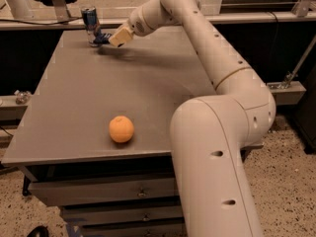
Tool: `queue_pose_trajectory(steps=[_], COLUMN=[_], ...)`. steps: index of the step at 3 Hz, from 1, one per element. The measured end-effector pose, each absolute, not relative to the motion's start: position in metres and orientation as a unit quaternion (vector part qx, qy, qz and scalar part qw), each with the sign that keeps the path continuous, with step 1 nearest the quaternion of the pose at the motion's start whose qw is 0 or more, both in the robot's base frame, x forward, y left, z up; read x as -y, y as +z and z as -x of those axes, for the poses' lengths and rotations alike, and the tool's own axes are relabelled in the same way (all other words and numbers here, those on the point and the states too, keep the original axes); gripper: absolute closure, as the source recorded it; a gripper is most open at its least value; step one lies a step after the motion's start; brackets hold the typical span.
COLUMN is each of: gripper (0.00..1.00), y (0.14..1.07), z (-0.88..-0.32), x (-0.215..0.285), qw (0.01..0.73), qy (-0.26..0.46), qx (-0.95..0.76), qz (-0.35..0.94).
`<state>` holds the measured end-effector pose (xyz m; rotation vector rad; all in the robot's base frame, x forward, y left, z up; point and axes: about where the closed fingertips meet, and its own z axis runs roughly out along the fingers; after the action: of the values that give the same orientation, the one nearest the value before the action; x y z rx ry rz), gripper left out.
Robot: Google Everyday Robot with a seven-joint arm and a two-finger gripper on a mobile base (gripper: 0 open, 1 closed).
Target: Move rxbar blueberry near redbull can
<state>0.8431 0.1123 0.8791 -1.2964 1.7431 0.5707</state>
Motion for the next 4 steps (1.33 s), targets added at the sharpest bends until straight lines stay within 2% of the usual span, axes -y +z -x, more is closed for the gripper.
queue_pose_trajectory(steps=[3, 4], gripper=[0.14, 0.00], y=[0.8637, 0.8635], z=[-0.8449, -0.8454], x=[-0.1183, -0.1171], qw=[0.420, 0.420], qy=[0.238, 0.238], qx=[-0.709, -0.710], qz=[0.514, 0.513])
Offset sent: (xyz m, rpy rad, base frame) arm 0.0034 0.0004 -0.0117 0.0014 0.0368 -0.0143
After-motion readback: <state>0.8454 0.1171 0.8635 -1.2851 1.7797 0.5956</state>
